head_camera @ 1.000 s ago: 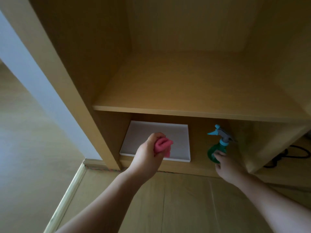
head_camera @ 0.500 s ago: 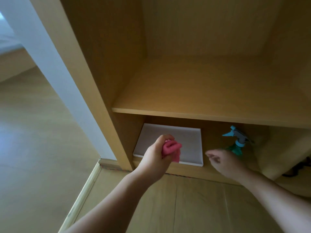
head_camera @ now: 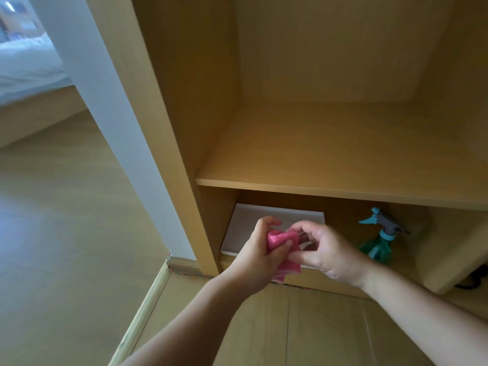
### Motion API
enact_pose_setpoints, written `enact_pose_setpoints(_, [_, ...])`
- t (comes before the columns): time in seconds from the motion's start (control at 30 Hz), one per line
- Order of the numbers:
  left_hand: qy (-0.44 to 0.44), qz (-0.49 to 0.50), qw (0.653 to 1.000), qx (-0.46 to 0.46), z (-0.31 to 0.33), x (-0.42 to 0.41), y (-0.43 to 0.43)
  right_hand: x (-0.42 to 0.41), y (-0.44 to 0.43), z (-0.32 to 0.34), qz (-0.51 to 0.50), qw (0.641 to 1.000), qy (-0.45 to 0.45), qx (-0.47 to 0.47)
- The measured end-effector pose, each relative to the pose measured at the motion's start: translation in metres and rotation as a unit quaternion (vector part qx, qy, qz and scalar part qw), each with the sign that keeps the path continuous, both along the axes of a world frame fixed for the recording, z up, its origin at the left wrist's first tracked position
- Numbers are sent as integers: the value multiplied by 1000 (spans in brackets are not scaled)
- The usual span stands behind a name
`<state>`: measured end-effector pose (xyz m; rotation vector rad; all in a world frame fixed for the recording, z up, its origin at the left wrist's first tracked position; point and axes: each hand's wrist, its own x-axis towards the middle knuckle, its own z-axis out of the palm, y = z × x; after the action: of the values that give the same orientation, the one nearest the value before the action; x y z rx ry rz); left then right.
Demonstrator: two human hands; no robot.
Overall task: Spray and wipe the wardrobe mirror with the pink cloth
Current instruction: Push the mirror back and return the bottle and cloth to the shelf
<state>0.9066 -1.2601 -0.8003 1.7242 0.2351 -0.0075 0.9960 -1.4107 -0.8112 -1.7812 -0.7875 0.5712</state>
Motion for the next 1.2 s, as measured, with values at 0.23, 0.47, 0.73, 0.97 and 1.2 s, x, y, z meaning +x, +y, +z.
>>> enact_pose_setpoints(0.23, [11, 12, 999, 52, -2, 0, 15, -6, 7, 8, -64, 995, -71, -1])
enact_pose_setpoints(0.47, [-15, -1, 981, 194, -20, -1, 22, -10, 8, 12, -144, 980, 128, 49])
enact_pose_setpoints(0.73, [-81, -35, 980, 181, -26, 1, 10, -11, 17, 1, -153, 950, 247, 110])
enact_pose_setpoints(0.97, [-24, 41, 994, 100, -41, 18, 22, -20, 17, -25, -57, 958, 261, 106])
enact_pose_setpoints(1.2, [43, 76, 977, 193, -70, 38, 51, -2, 32, -58, -285, 936, 159, -128])
